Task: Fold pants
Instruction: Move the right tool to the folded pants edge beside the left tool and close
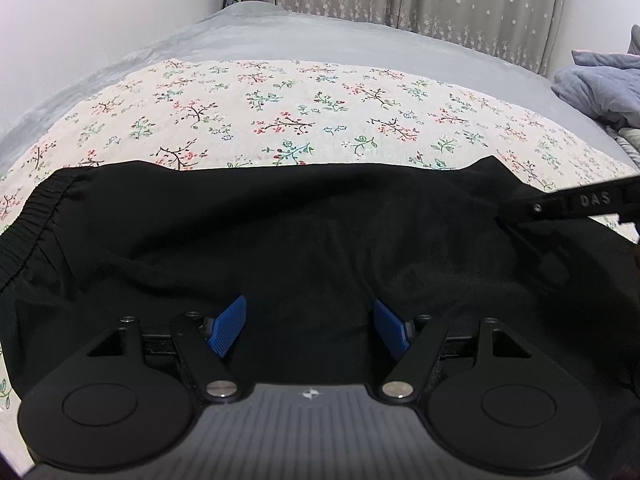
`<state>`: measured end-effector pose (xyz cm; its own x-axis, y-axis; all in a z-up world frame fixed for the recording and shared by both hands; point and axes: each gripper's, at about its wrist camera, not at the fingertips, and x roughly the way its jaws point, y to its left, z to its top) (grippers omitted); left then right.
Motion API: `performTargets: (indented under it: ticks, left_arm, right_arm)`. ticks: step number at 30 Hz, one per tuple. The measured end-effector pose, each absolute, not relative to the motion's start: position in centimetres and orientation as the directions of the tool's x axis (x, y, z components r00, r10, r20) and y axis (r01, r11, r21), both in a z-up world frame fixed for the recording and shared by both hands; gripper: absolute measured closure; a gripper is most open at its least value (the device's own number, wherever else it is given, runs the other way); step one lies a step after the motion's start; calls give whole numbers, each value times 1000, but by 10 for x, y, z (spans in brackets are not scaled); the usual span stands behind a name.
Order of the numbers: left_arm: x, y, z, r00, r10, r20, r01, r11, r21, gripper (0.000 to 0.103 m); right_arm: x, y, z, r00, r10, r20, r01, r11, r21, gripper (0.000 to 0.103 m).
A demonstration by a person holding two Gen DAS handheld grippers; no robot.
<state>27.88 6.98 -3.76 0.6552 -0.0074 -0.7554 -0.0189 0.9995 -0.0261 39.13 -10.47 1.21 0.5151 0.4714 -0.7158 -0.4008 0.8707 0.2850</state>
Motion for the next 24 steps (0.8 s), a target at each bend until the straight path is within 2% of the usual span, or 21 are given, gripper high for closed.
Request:
performTargets:
  ticks: [7,12,14,16,24]
  left_arm:
    - [279,69,-38,655,-1,-756,-20,1000,-20,30]
    - [279,69,-37,655,1,-756,-20,1000,-16,30]
    - [278,68,-38,657,0,-754,-18,1000,-16,30]
    - [278,68,-38,659,3,-752,-18,1000,-12,30]
    - [278,68,-38,660,1,-751,-16,1000,-13,29]
  right_arm:
    - [342,-103,20,536,516,-669,-469,840,273,103]
    - [310,-94,4,515,508,-691,-557,811,181,103]
    - [307,-97,4,522,524,-673,-547,811,207,103]
    - [306,-102,6,529,539,-656,-539,810,231,94]
    - [304,-99,9,505,567,-651,-578,782,232,93]
